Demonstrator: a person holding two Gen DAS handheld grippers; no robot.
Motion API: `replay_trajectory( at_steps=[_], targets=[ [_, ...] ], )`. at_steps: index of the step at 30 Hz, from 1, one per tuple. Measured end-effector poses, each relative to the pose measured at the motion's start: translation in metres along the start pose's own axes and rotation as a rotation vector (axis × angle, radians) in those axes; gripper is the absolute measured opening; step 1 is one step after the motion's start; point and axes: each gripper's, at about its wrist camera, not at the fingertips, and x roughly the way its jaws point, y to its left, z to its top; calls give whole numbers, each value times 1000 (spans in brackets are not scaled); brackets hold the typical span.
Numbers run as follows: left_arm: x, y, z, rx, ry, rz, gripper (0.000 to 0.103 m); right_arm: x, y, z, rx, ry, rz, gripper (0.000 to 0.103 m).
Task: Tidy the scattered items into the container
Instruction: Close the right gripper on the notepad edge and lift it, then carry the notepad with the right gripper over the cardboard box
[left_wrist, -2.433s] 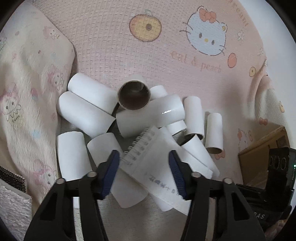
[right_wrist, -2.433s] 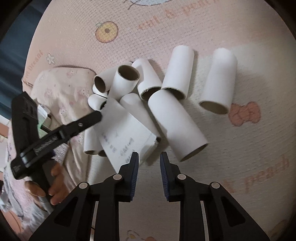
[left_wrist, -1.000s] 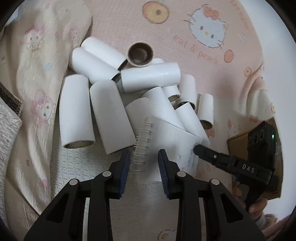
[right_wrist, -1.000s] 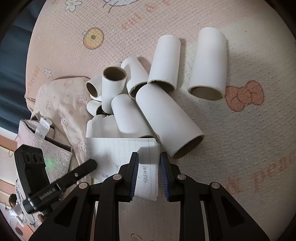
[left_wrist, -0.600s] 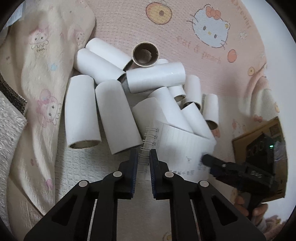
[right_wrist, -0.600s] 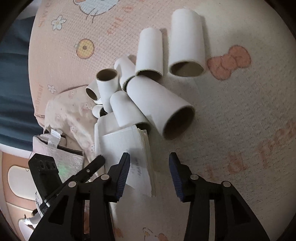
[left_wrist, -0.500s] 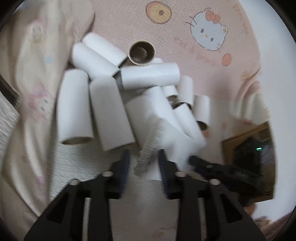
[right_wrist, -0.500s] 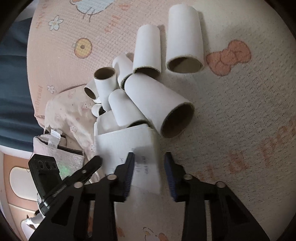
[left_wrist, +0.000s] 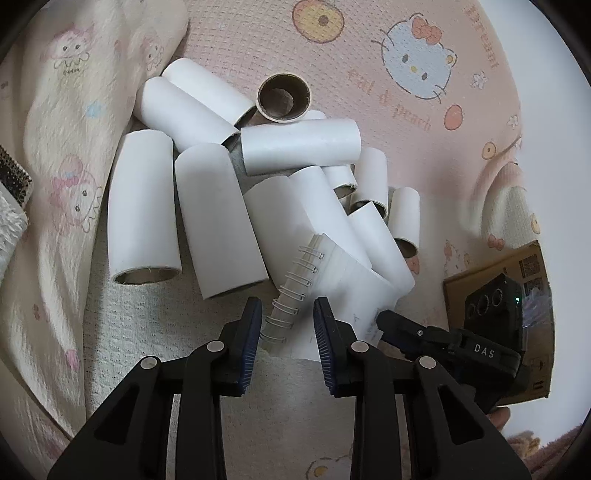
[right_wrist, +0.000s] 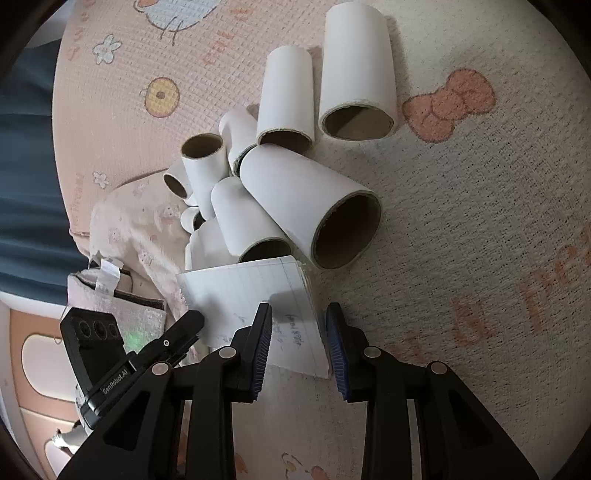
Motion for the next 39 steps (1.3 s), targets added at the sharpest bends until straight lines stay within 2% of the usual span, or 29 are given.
replay_trajectory(
  at_steps=[4,8,13,19,22,25,26,29,31,39],
  targets=[
    [-4,-8,-3,40,-11,48,32,-6,10,-3,-57,-19,13,28],
    [-6,-15,-4,79,5,61,32,-22,20,-1,-106,-55,19,28],
    [-14,-24,-4,76,-8,30,30,-37,31,3,-136,-70,2,28],
    [-31,-49,1,123,-47,-5,28,-56,42,-2,-179,-111,-73,27],
    [-43,-64,4,150,-85,-8,28,-70,47,-4,-193,-136,-55,26],
    [-54,-77,7,159,-106,-42,28,-89,50,-3,-206,-169,-35,26],
    [-57,-81,8,166,-113,-46,28,-96,54,-3,-259,-129,-13,26],
    [-66,-98,10,191,-131,-53,28,-122,62,-3,-266,-189,12,20],
    [-72,-109,10,201,-149,-85,28,-137,66,-2,-265,-227,14,17],
    [-88,-154,15,280,-202,-133,28,-190,85,-3,-303,-336,18,17]
  ],
)
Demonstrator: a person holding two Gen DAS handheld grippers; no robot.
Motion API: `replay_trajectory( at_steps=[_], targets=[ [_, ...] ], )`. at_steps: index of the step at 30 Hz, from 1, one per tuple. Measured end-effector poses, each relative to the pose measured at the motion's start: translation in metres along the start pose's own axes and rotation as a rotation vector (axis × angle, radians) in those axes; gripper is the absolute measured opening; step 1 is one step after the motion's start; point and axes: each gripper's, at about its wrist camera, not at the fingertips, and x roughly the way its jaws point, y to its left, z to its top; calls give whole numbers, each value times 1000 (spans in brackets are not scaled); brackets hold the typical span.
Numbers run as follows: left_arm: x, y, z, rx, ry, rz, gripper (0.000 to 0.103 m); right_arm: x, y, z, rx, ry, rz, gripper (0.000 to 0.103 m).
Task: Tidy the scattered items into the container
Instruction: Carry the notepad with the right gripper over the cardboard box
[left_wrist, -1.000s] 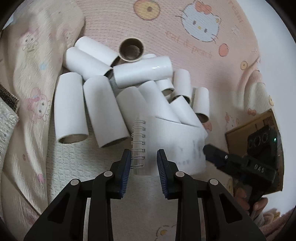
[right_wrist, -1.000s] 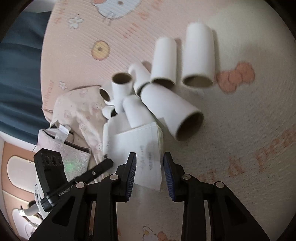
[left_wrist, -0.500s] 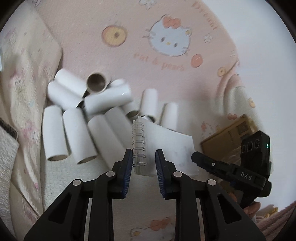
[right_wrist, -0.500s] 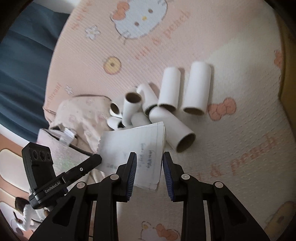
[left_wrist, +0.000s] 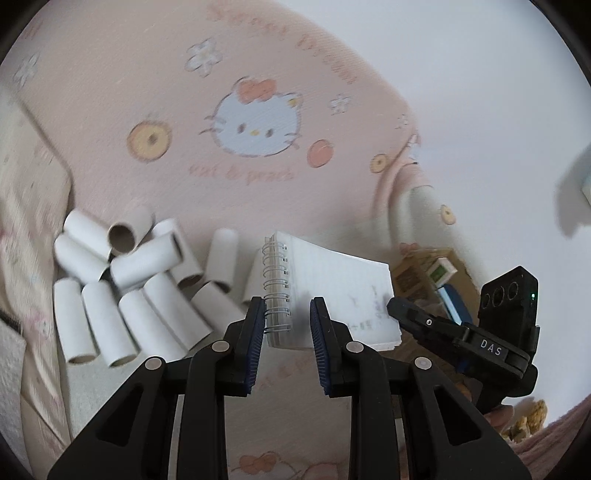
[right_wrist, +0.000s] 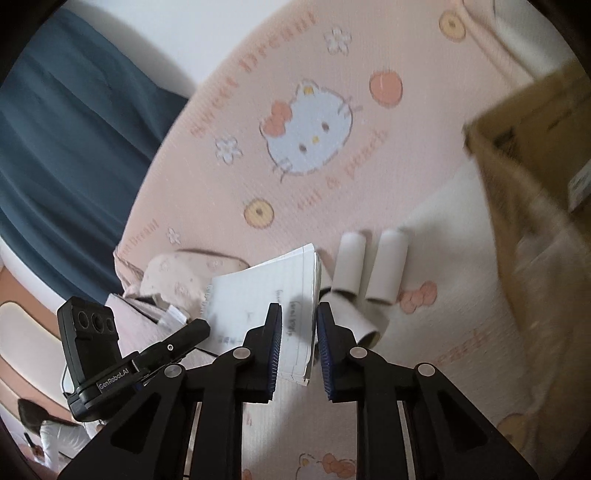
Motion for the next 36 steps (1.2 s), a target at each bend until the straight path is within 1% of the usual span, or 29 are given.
replay_trajectory(
  at_steps=[5,10,14,20,23,28,32,36],
  targets=[
    [3,-24,14,40,-10,-45,28,-30,6,13,-10,-60,-17,17],
    [19,-52,26,63,-7,-93,28,-61,1,29,-11,-113,-55,17],
    [34,-81,33,89,4,-138,28,-85,-9,40,-7,-129,-102,17],
    [60,-126,41,139,17,-196,28,-128,-32,46,14,-196,-167,17],
    [83,-149,45,152,50,-251,28,-145,-43,46,30,-228,-188,17],
    [119,-179,48,152,115,-318,28,-183,-69,48,77,-276,-232,17],
    [144,-207,45,198,157,-337,28,-213,-89,53,112,-308,-284,17],
    [170,-240,42,280,189,-346,28,-239,-107,56,148,-339,-326,17]
  ],
)
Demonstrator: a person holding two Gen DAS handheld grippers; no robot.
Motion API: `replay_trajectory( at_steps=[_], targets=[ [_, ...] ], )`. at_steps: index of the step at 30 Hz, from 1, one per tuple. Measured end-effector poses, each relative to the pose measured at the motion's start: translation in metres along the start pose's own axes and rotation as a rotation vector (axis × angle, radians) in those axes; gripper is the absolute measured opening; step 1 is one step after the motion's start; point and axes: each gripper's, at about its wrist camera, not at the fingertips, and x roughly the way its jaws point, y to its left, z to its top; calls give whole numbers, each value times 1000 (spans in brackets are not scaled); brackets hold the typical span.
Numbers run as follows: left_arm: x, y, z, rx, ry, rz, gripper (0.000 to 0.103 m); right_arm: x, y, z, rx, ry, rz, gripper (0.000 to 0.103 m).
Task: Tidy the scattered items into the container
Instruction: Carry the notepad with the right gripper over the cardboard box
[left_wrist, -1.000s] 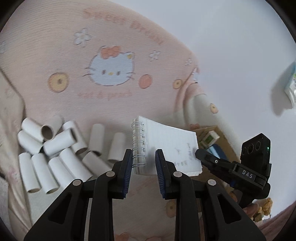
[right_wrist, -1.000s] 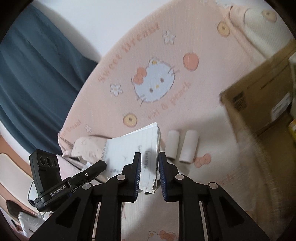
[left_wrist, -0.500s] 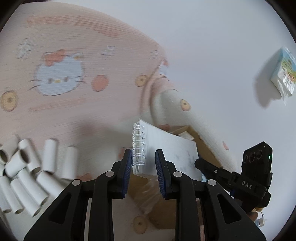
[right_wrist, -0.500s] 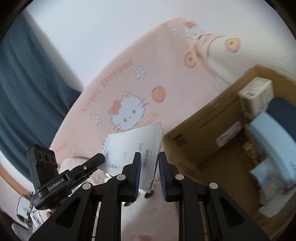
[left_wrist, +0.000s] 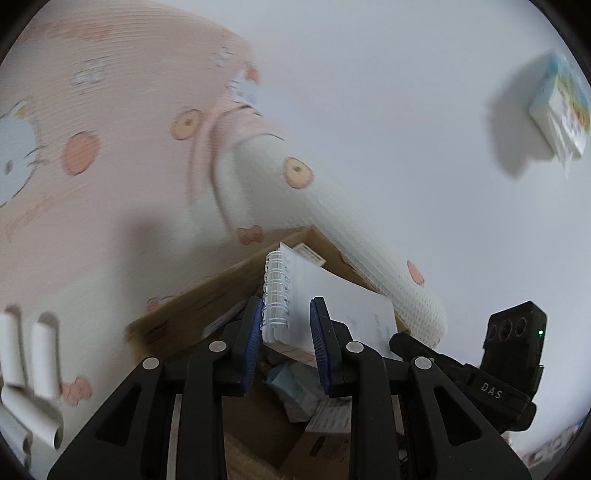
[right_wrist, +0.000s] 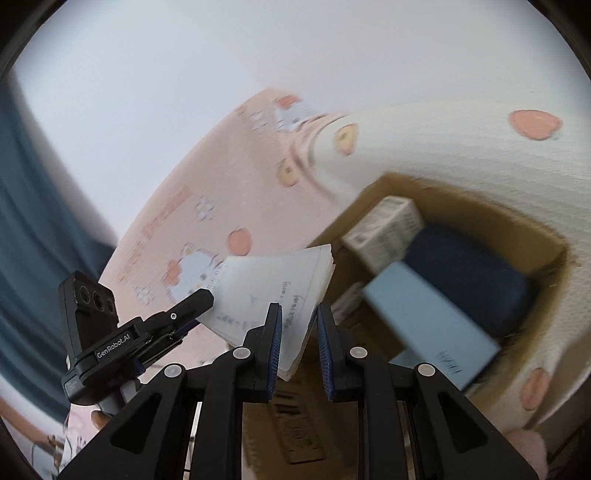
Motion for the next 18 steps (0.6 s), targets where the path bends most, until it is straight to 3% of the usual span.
replay_trajectory(
  at_steps=[10,18],
  targets=[
    [84,-29,4,116,150,7,29,-15,-46,22,52,7,-126,17],
    [150,-31,7,83,292,-9,30,-18,-71,27,82,65,-232,17]
  ],
)
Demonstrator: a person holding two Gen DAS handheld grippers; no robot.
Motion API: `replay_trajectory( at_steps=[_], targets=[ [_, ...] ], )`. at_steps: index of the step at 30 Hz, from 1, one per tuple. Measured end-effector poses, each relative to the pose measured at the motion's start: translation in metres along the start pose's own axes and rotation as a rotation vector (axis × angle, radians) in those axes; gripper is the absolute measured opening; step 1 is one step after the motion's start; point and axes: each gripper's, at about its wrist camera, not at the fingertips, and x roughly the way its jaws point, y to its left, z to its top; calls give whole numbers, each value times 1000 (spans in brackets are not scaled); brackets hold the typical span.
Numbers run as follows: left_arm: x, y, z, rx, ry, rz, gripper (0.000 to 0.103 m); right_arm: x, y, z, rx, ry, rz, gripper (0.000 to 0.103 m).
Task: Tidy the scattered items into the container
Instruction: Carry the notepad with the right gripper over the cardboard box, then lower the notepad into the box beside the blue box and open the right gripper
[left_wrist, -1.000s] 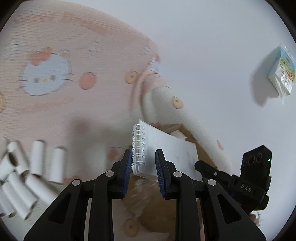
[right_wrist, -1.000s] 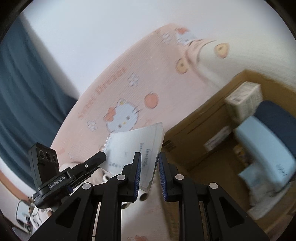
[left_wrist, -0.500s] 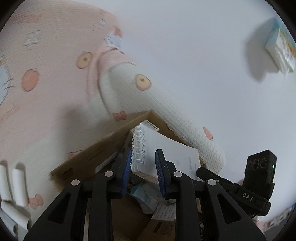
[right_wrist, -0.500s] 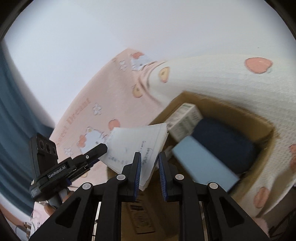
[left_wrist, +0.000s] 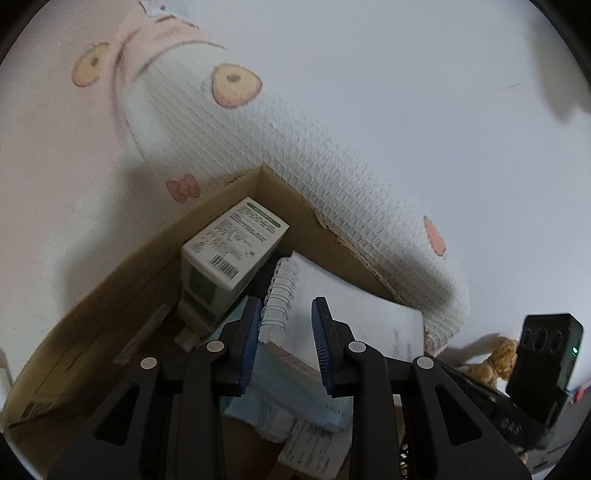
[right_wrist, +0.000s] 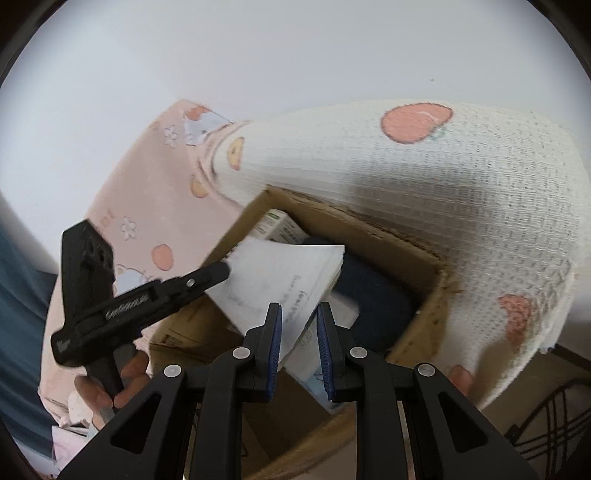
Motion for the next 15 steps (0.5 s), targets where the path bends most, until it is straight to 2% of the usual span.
replay_trajectory(
  at_steps=[7,10,12,15],
  targets=[
    [34,-4,4,24,72,32,30,17,-5,3,-51,79,-154,17],
    [41,-2,4,29,81,84,34,24,-8,4,-74,94,-183,17],
    [43,-4,3,42,98,127,41,25,-5,6,-100,104,-196,17],
    [40,-6,0,63,100,144,44,23,2,8,-134,107,-206,17]
  ],
)
